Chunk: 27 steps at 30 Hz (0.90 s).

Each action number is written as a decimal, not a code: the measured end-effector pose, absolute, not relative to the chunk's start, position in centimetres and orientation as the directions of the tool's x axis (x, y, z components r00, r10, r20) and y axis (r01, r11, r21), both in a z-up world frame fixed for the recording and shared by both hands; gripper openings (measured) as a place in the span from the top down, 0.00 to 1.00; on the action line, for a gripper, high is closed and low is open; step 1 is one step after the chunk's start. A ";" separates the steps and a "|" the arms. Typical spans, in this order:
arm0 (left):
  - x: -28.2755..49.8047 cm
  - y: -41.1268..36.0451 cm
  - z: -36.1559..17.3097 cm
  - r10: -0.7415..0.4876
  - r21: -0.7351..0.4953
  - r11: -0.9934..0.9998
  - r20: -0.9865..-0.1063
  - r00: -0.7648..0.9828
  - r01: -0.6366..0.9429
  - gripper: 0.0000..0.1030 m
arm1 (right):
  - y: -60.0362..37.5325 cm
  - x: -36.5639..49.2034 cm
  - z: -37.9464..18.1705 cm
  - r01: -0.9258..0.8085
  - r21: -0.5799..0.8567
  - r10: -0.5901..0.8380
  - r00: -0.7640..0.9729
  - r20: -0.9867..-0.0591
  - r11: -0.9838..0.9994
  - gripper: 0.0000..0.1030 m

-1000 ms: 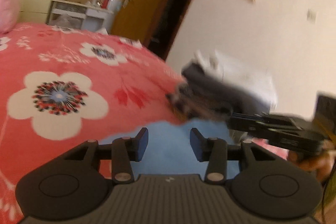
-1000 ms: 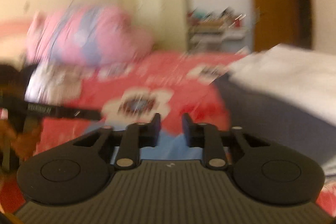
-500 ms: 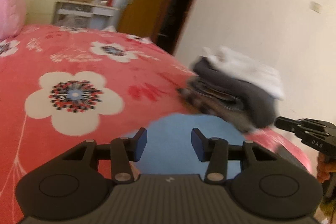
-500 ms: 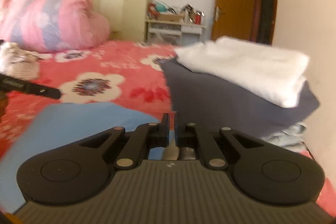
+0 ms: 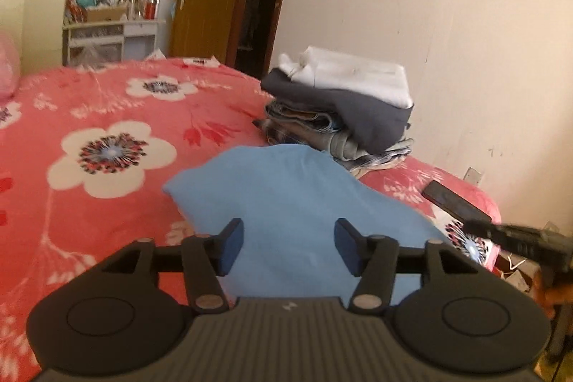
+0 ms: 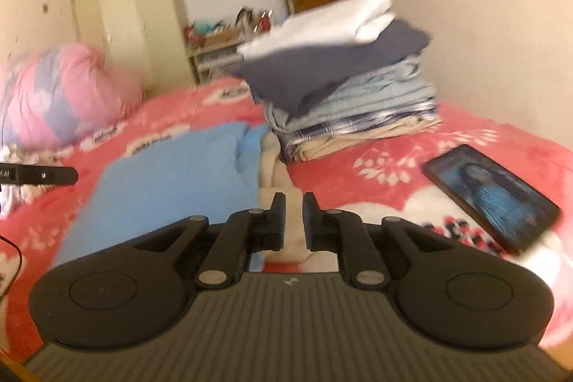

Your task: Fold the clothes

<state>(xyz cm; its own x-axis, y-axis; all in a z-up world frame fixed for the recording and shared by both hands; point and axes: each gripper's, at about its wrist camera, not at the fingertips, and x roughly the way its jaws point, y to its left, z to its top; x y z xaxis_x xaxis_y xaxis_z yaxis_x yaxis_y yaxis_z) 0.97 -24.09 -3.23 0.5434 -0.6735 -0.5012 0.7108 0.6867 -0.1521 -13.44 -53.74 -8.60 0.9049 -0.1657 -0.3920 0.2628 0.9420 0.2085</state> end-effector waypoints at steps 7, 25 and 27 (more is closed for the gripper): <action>-4.2 -21.6 -2.4 -0.624 -0.183 0.740 -0.549 0.557 0.648 0.18 | -47.1 -19.2 -8.0 0.342 0.169 -0.225 0.847 -0.482 0.924 0.47; -10.8 -15.3 0.5 -0.506 -0.161 0.846 -0.545 0.669 0.508 0.00 | -35.8 -20.8 -3.0 0.330 0.051 -0.263 0.826 -0.498 0.942 0.03; -11.0 -14.9 0.6 -0.459 -0.125 0.870 -0.557 0.692 0.477 0.00 | -35.0 -20.8 -2.6 0.338 0.037 -0.278 0.828 -0.486 0.941 0.01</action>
